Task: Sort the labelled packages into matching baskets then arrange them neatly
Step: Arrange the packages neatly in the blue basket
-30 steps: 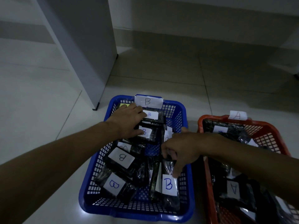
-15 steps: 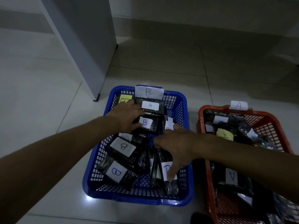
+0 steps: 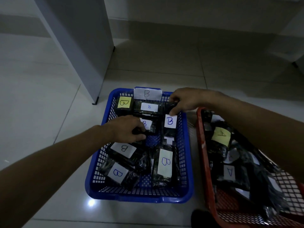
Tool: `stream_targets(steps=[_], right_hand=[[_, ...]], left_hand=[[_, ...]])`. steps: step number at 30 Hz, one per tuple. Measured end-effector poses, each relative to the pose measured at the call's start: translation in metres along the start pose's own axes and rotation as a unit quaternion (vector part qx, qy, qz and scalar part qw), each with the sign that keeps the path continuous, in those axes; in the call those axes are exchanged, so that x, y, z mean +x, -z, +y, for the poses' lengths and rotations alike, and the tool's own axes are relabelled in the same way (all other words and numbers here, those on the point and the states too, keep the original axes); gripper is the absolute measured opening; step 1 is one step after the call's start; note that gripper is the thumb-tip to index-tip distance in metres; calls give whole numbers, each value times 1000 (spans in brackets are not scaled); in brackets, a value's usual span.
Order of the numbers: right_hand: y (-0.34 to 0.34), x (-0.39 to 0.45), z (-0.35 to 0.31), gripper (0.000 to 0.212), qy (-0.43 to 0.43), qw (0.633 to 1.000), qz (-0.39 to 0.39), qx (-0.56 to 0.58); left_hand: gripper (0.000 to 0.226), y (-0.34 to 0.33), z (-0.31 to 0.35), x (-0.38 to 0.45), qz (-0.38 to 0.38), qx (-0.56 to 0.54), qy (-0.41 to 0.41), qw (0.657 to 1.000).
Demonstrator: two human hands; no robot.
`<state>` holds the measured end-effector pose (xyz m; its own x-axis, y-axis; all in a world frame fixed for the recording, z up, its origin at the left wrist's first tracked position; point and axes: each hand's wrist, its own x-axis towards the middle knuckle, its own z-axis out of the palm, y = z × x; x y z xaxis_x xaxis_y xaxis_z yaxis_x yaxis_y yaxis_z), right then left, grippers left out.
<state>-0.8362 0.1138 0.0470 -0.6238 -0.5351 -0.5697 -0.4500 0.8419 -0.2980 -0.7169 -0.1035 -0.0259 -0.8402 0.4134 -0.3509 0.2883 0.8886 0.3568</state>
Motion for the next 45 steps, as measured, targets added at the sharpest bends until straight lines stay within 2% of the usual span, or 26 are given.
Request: stream_targets(steps=[3, 7, 11, 13, 19, 23, 27, 31, 35, 39, 42, 45], right_hand=[[2, 14, 3, 20, -32, 997, 46, -60], [-12, 15, 4, 48, -32, 978, 168, -121], [-32, 9, 6, 80, -34, 967, 140, -212], [-41, 7, 8, 89, -36, 966, 121, -227], [-53, 12, 7, 74, -15, 956, 140, -258], [-55, 11, 9, 72, 4, 955, 161, -249], [-50, 6, 11, 69, 12, 958, 172, -231], [-47, 2, 8, 60, 57, 959, 206, -185], [-55, -1, -8, 50, 121, 974, 156, -113], [-76, 4, -28, 48, 156, 978, 91, -106], [-94, 9, -44, 43, 165, 980, 83, -71], [-105, 15, -55, 43, 171, 976, 93, -100]], left_hand=[[49, 2, 0, 0, -50, 13, -8, 999], [57, 1, -3, 1, -66, 39, -23, 997], [56, -1, -7, 4, -49, 62, -30, 996], [57, 0, -8, 6, -51, 76, -28, 995], [57, 5, -6, 7, -46, 97, -26, 994], [51, 6, -4, 4, -41, 52, -13, 998], [37, 8, -5, 4, -24, -1, -11, 1000], [33, 7, -5, 7, -45, -27, -9, 999], [31, 7, -6, 8, -46, -39, 16, 998], [37, 4, -11, 2, -57, -44, 38, 997], [43, 5, -12, -2, -35, -49, 49, 997], [38, 13, -17, -11, 10, -37, 64, 997]])
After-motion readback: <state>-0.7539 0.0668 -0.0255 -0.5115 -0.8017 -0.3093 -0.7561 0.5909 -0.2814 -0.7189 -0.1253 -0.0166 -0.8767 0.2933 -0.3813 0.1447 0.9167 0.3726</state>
